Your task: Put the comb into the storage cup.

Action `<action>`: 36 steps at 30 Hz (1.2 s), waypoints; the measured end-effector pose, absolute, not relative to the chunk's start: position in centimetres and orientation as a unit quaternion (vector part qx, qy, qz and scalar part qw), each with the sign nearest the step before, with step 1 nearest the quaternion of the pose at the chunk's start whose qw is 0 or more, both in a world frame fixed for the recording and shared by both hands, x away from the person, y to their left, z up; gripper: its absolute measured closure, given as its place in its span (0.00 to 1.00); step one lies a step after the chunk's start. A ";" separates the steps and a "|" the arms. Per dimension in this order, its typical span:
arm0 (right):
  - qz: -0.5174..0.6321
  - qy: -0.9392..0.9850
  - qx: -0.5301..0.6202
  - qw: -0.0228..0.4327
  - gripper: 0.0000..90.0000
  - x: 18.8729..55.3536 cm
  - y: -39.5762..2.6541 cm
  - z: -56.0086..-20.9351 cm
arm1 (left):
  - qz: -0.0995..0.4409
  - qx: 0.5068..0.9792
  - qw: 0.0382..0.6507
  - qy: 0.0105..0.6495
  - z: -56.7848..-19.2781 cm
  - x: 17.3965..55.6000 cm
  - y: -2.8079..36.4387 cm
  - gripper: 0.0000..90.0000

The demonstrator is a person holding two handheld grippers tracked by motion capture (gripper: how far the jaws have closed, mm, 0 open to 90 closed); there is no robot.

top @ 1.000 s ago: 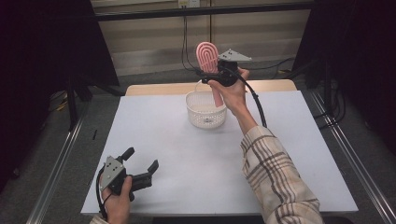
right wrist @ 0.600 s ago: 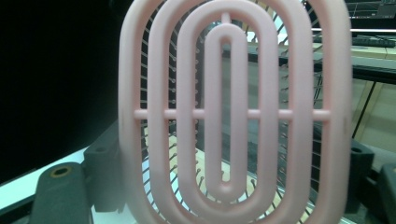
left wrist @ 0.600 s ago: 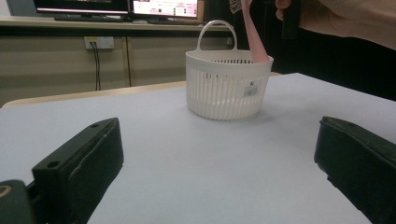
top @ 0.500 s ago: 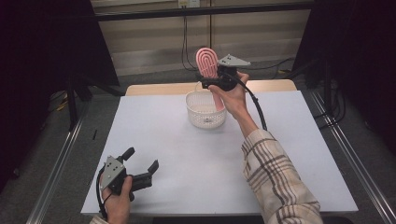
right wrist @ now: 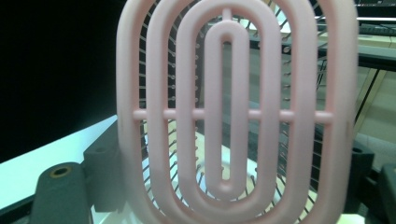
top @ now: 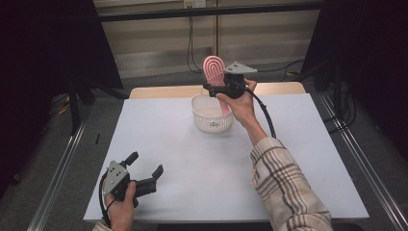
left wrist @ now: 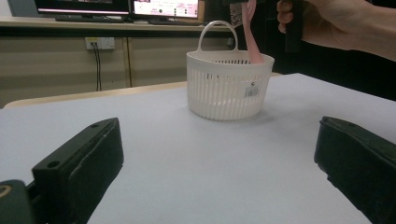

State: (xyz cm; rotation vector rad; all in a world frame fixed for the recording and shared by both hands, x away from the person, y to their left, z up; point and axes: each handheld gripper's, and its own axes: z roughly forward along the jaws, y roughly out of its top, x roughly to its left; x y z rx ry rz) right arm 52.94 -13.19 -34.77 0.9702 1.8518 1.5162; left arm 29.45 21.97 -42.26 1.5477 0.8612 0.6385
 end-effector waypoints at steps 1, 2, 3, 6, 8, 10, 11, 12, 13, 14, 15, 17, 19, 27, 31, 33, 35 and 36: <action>0.562 0.691 0.362 0.274 0.22 52.9 -13.2 -35.0 | 0.274 0.664 0.589 0.370 -42.3 29.4 21.9 0.02; 0.562 0.691 0.363 0.273 0.22 52.8 -13.2 -35.2 | 0.274 0.665 0.588 0.369 -42.3 29.4 21.9 0.02; 0.561 0.692 0.365 0.272 0.22 52.8 -13.2 -35.4 | 0.274 0.665 0.588 0.370 -42.3 29.4 21.9 0.02; 0.559 0.694 0.366 0.268 0.22 52.9 -13.4 -35.9 | 0.278 0.665 0.587 0.369 -42.3 29.5 22.0 0.02; 0.555 0.698 0.366 0.267 0.22 52.9 -13.4 -36.1 | 0.277 0.666 0.587 0.368 -42.3 29.5 22.0 0.02; 0.556 0.697 0.366 0.266 0.22 52.9 -13.4 -36.3 | 0.278 0.667 0.586 0.368 -42.3 29.5 22.0 0.02; 0.556 0.697 0.367 0.266 0.22 52.9 -13.4 -36.4 | 0.278 0.668 0.585 0.367 -42.3 29.5 22.0 0.02; 0.554 0.699 0.365 0.267 0.22 52.9 -13.4 -36.5 | 0.277 0.667 0.586 0.367 -42.3 29.5 22.0 0.02; 0.554 0.699 0.366 0.265 0.22 52.8 -13.4 -36.6 | 0.277 0.667 0.586 0.367 -42.3 29.5 22.0 0.02; 0.552 0.700 0.367 0.266 0.22 52.8 -13.4 -36.6 | 0.277 0.668 0.586 0.367 -42.3 29.5 22.0 0.02; 0.550 0.701 0.366 0.267 0.22 52.8 -13.4 -36.7 | 0.279 0.666 0.586 0.368 -42.3 29.5 22.0 0.02; 0.549 0.702 0.367 0.266 0.22 52.8 -13.4 -36.9 | 0.279 0.667 0.585 0.367 -42.3 29.5 22.0 0.02; 0.552 0.700 0.371 0.260 0.22 52.8 -13.5 -37.0 | 0.276 0.668 0.586 0.367 -42.3 29.5 22.0 0.02; 0.545 0.702 0.374 0.264 0.22 52.9 -13.8 -37.3 | 0.276 0.668 0.585 0.367 -42.3 29.5 22.0 0.02; 0.544 0.702 0.376 0.266 0.22 52.8 -13.9 -37.4 | 0.276 0.669 0.585 0.367 -42.3 29.5 22.0 0.02; 0.541 0.704 0.375 0.265 0.22 52.8 -13.9 -37.4 | 0.276 0.668 0.586 0.367 -42.3 29.5 22.0 0.02; 0.540 0.706 0.373 0.266 0.22 52.8 -13.8 -37.5 | 0.276 0.669 0.585 0.367 -42.3 29.5 22.0 0.02; 0.538 0.708 0.373 0.266 0.22 52.7 -13.7 -37.5 | 0.276 0.668 0.585 0.367 -42.3 29.5 22.0 0.02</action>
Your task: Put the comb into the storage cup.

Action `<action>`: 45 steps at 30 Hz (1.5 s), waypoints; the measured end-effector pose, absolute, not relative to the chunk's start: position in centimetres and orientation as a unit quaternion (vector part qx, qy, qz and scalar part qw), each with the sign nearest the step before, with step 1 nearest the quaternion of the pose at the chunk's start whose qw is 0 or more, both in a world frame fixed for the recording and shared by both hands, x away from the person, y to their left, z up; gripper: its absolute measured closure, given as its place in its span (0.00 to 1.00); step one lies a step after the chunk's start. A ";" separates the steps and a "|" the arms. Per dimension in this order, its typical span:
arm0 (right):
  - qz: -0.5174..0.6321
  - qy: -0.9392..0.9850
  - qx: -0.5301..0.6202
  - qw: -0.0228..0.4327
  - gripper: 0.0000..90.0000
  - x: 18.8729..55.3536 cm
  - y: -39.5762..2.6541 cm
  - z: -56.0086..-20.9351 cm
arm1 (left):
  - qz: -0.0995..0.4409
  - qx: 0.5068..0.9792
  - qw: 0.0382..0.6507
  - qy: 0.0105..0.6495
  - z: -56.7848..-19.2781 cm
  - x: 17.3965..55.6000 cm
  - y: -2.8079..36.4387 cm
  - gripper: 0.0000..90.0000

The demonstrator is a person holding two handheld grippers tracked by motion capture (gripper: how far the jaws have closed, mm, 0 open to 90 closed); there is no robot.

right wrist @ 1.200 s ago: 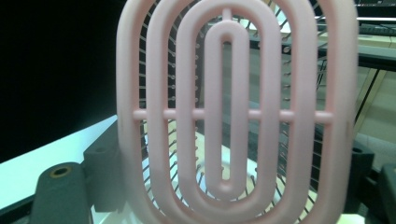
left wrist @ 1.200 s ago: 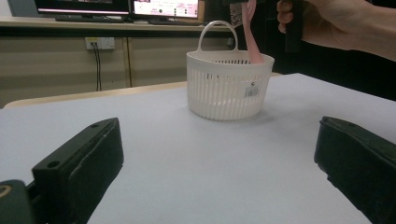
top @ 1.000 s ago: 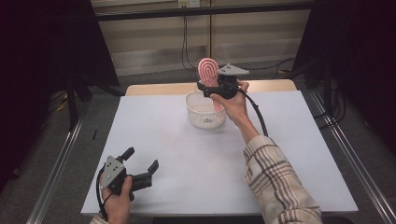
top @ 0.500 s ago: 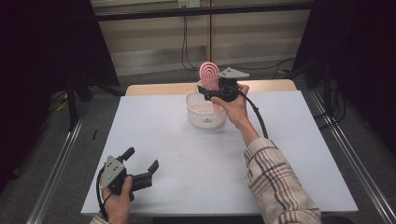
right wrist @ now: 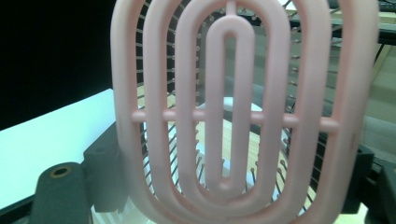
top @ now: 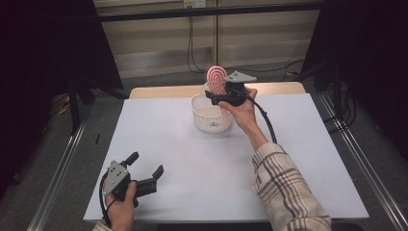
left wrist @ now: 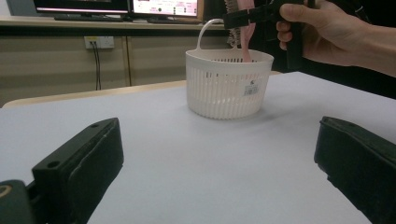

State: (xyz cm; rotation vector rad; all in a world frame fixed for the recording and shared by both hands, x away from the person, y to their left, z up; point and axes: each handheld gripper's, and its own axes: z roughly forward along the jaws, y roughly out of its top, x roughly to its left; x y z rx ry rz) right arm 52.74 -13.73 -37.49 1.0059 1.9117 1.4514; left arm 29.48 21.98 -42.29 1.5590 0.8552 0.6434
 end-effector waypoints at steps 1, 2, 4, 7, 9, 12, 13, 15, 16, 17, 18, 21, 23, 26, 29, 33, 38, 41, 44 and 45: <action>0.537 0.710 0.371 0.266 0.22 52.7 -13.7 -37.5 | 0.275 0.669 0.585 0.367 -42.3 29.5 22.0 0.02; 0.535 0.711 0.370 0.267 0.22 52.7 -13.6 -37.6 | 0.276 0.669 0.585 0.366 -42.3 29.5 22.0 0.02; 0.532 0.715 0.368 0.266 0.22 52.7 -13.5 -37.7 | 0.276 0.669 0.586 0.366 -42.3 29.5 22.0 0.02; 0.530 0.717 0.368 0.264 0.22 52.8 -13.4 -37.8 | 0.276 0.669 0.585 0.367 -42.3 29.5 22.0 0.02; 0.529 0.718 0.367 0.263 0.22 52.8 -13.3 -37.9 | 0.276 0.668 0.585 0.367 -42.3 29.5 21.9 0.02; 0.527 0.723 0.367 0.256 0.22 52.8 -13.2 -38.1 | 0.276 0.669 0.585 0.366 -42.3 29.5 22.0 0.02; 0.526 0.724 0.366 0.256 0.22 52.8 -13.2 -38.1 | 0.276 0.669 0.585 0.366 -42.3 29.5 22.0 0.02; 0.522 0.726 0.367 0.258 0.22 52.8 -13.3 -38.2 | 0.275 0.669 0.585 0.367 -42.3 29.5 22.0 0.02; 0.521 0.726 0.367 0.258 0.22 52.8 -13.2 -38.2 | 0.275 0.669 0.585 0.367 -42.3 29.5 22.0 0.02; 0.521 0.726 0.366 0.258 0.22 52.8 -13.2 -38.3 | 0.275 0.670 0.585 0.366 -42.3 29.5 22.0 0.02; 0.520 0.727 0.366 0.257 0.22 52.8 -13.1 -38.3 | 0.275 0.669 0.584 0.367 -42.3 29.5 22.0 0.02; 0.519 0.729 0.366 0.256 0.22 52.8 -13.0 -38.4 | 0.276 0.669 0.585 0.367 -42.3 29.5 22.0 0.02; 0.521 0.728 0.366 0.254 0.22 52.8 -12.9 -38.4 | 0.275 0.669 0.585 0.367 -42.3 29.5 22.0 0.02; 0.521 0.728 0.366 0.253 0.22 52.8 -12.8 -38.5 | 0.275 0.669 0.585 0.366 -42.3 29.5 22.0 0.02; 0.520 0.729 0.366 0.254 0.21 52.8 -12.6 -38.5 | 0.275 0.670 0.585 0.367 -42.3 29.5 22.0 0.02; 0.522 0.728 0.365 0.254 0.21 52.8 -12.3 -38.5 | 0.275 0.670 0.584 0.367 -42.3 29.5 22.0 0.02; 0.520 0.731 0.363 0.252 0.21 52.8 -12.0 -38.5 | 0.275 0.669 0.585 0.367 -42.3 29.5 22.0 0.02; 0.523 0.730 0.365 0.246 0.20 52.8 -11.9 -38.4 | 0.275 0.670 0.585 0.366 -42.3 29.5 22.0 0.02; 0.523 0.730 0.363 0.247 0.20 52.8 -11.7 -38.4 | 0.274 0.671 0.584 0.366 -42.3 29.5 22.0 0.02; 0.522 0.732 0.361 0.246 0.20 52.8 -11.7 -38.4 | 0.273 0.670 0.585 0.366 -42.3 29.5 22.0 0.02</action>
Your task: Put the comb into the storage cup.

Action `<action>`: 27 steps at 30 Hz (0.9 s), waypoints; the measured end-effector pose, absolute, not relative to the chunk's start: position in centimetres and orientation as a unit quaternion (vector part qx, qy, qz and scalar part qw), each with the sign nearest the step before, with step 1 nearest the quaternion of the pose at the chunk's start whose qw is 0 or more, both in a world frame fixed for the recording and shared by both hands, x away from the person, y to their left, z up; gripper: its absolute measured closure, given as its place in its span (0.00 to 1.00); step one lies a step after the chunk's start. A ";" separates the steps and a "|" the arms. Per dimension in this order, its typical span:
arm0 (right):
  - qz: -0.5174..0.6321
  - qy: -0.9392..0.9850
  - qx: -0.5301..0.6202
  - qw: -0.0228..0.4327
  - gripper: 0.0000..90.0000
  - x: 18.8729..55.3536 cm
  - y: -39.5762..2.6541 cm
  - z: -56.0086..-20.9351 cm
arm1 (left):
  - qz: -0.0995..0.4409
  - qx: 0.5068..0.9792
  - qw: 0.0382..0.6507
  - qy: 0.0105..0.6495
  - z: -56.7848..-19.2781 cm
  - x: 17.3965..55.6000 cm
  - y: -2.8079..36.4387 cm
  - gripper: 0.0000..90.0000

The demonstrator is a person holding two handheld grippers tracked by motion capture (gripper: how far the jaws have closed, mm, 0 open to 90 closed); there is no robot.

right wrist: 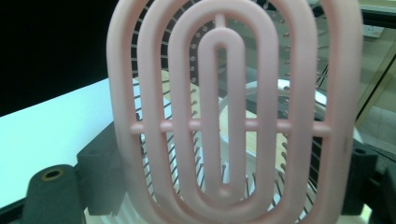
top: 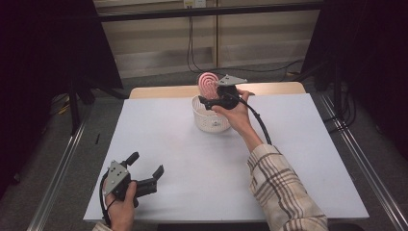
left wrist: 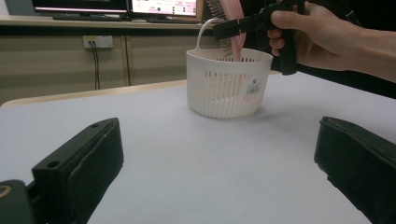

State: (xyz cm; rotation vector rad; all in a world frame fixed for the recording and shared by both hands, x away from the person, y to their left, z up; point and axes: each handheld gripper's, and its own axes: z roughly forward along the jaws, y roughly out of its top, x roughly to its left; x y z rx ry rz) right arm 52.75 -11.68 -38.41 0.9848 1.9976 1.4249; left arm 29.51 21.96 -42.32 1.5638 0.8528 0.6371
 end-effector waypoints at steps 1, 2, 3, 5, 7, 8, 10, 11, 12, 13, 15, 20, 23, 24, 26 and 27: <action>0.522 0.733 0.359 0.248 0.20 52.7 -11.6 -38.4 | 0.274 0.670 0.585 0.366 -42.3 29.5 22.0 0.02; 0.522 0.733 0.359 0.246 0.19 52.7 -11.5 -38.4 | 0.274 0.670 0.585 0.366 -42.3 29.5 21.9 0.02; 0.522 0.734 0.358 0.245 0.19 52.7 -11.4 -38.4 | 0.274 0.669 0.586 0.367 -42.3 29.5 21.9 0.02; 0.522 0.735 0.355 0.245 0.19 52.6 -11.3 -38.5 | 0.274 0.670 0.585 0.366 -42.3 29.5 22.0 0.02; 0.520 0.738 0.354 0.246 0.19 52.6 -11.2 -38.5 | 0.274 0.670 0.584 0.366 -42.3 29.5 22.0 0.02; 0.519 0.739 0.353 0.246 0.19 52.6 -11.2 -38.5 | 0.274 0.670 0.584 0.366 -42.3 29.5 22.0 0.02; 0.518 0.740 0.354 0.244 0.19 52.7 -11.0 -38.5 | 0.274 0.670 0.585 0.366 -42.3 29.5 21.9 0.02; 0.516 0.741 0.353 0.244 0.19 52.7 -11.0 -38.5 | 0.274 0.670 0.585 0.366 -42.3 29.5 21.9 0.02; 0.516 0.741 0.354 0.244 0.18 52.7 -10.9 -38.5 | 0.274 0.670 0.585 0.366 -42.3 29.5 21.9 0.02; 0.516 0.742 0.354 0.241 0.18 52.7 -10.8 -38.5 | 0.274 0.670 0.585 0.366 -42.3 29.5 21.9 0.02; 0.512 0.747 0.350 0.240 0.18 52.8 -10.5 -38.5 | 0.274 0.670 0.584 0.366 -42.3 29.5 22.0 0.02; 0.505 0.753 0.349 0.237 0.18 53.0 -9.7 -38.6 | 0.274 0.670 0.585 0.366 -42.3 29.5 22.0 0.02; 0.502 0.757 0.347 0.235 0.17 53.1 -9.3 -38.6 | 0.274 0.669 0.586 0.366 -42.3 29.5 22.0 0.02; 0.500 0.759 0.347 0.232 0.17 53.1 -9.2 -38.6 | 0.273 0.669 0.586 0.366 -42.3 29.5 22.0 0.02; 0.498 0.762 0.344 0.232 0.17 53.2 -9.1 -38.7 | 0.274 0.669 0.587 0.365 -42.3 29.5 22.0 0.02; 0.497 0.763 0.344 0.230 0.17 53.2 -9.0 -38.7 | 0.274 0.669 0.587 0.365 -42.3 29.5 22.0 0.02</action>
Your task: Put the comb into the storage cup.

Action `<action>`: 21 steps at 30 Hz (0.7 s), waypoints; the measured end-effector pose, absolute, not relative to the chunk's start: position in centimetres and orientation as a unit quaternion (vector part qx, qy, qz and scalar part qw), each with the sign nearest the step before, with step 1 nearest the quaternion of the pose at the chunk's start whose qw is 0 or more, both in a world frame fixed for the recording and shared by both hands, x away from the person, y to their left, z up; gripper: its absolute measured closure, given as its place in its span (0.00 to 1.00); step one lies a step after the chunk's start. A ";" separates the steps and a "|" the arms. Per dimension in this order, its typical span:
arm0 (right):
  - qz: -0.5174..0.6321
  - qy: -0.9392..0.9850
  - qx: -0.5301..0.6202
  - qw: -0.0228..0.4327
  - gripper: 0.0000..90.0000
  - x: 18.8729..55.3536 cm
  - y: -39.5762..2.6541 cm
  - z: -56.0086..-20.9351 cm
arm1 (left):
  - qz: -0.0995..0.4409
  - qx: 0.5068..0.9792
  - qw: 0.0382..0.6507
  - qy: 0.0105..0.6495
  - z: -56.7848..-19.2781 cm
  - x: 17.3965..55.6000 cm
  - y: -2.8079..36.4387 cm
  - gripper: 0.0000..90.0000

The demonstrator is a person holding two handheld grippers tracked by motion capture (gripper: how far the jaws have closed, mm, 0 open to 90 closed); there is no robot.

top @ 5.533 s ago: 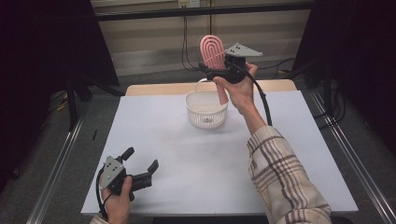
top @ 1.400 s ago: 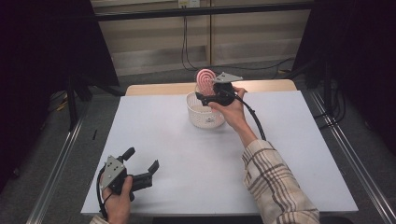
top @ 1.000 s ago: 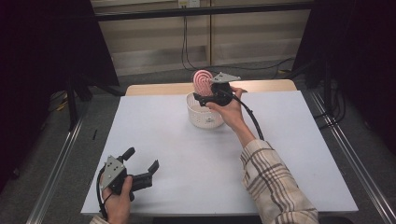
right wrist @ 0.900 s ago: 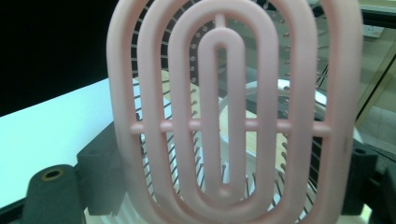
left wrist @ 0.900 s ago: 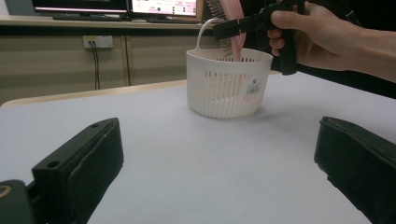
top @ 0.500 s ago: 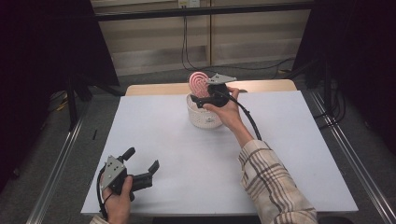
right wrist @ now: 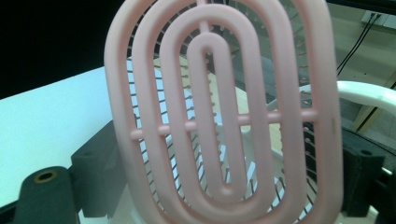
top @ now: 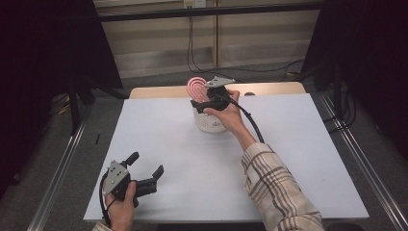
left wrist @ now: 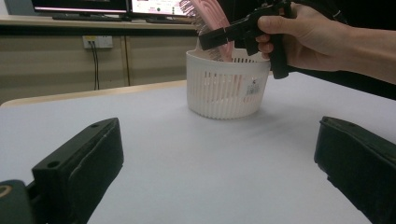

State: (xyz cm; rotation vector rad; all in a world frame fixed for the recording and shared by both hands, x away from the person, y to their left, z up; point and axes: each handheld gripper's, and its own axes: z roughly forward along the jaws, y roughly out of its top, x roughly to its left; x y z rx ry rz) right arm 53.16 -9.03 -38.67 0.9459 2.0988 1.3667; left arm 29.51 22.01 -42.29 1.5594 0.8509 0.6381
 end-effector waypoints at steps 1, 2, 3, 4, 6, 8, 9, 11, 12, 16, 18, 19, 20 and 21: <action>0.495 0.765 0.344 0.227 0.17 53.2 -9.0 -38.6 | 0.274 0.670 0.586 0.365 -42.3 29.5 22.0 0.02; 0.493 0.767 0.344 0.226 0.16 53.2 -9.0 -38.6 | 0.273 0.671 0.585 0.365 -42.3 29.5 22.0 0.02; 0.492 0.767 0.344 0.227 0.16 53.2 -8.9 -38.6 | 0.273 0.670 0.586 0.365 -42.3 29.5 22.0 0.02; 0.491 0.768 0.343 0.226 0.16 53.2 -8.9 -38.5 | 0.274 0.670 0.585 0.365 -42.3 29.5 22.0 0.02; 0.488 0.770 0.343 0.227 0.17 53.2 -8.8 -38.6 | 0.274 0.671 0.585 0.365 -42.3 29.5 22.0 0.02; 0.484 0.773 0.341 0.229 0.17 53.2 -8.8 -38.6 | 0.273 0.671 0.585 0.365 -42.3 29.5 22.0 0.02; 0.484 0.772 0.342 0.229 0.17 53.2 -8.9 -38.6 | 0.272 0.671 0.586 0.364 -42.3 29.5 22.0 0.02; 0.484 0.772 0.343 0.228 0.17 53.3 -8.9 -38.6 | 0.272 0.671 0.586 0.364 -42.3 29.5 21.9 0.02; 0.483 0.773 0.343 0.227 0.17 53.3 -8.9 -38.6 | 0.271 0.670 0.587 0.364 -42.3 29.5 21.9 0.02; 0.481 0.776 0.341 0.225 0.16 53.2 -8.8 -38.6 | 0.274 0.671 0.584 0.365 -42.3 29.5 22.0 0.02; 0.479 0.777 0.339 0.226 0.15 53.2 -8.6 -38.7 | 0.274 0.671 0.584 0.365 -42.3 29.5 22.0 0.02; 0.477 0.779 0.337 0.228 0.14 53.1 -8.5 -38.7 | 0.274 0.671 0.585 0.365 -42.3 29.5 22.0 0.02; 0.476 0.779 0.336 0.231 0.13 53.1 -8.5 -38.7 | 0.274 0.671 0.584 0.365 -42.3 29.5 22.0 0.02; 0.477 0.778 0.338 0.230 0.13 53.1 -8.5 -38.7 | 0.274 0.671 0.585 0.365 -42.3 29.5 22.0 0.02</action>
